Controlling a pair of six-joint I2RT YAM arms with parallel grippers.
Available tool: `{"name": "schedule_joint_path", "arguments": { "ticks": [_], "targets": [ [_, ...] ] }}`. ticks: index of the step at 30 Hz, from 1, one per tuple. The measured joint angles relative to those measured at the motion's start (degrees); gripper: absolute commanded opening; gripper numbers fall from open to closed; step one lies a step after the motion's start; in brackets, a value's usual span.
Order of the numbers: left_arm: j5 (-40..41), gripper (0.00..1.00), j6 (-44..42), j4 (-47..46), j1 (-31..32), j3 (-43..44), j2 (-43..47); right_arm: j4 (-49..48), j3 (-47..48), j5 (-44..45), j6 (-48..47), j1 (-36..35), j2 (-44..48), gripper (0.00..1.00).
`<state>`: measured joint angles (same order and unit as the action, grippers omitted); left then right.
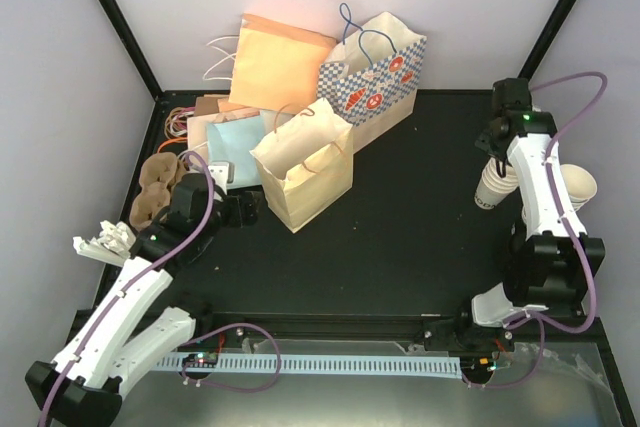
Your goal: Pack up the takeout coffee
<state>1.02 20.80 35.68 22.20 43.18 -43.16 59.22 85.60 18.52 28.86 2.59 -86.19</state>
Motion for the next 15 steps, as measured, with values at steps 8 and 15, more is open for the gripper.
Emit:
{"name": "schedule_joint_path", "arguments": {
  "ticks": [8,15],
  "targets": [
    [-0.2,0.95,-1.1,-1.9,0.0,-1.0,0.0,0.1,0.7,-3.0,-1.1,1.1,-4.6,0.30],
    [-0.3,0.96,-1.7,-3.2,0.0,-1.0,0.0,0.2,1.3,-3.5,-1.6,1.0,-6.6,0.28]
  ]
}}
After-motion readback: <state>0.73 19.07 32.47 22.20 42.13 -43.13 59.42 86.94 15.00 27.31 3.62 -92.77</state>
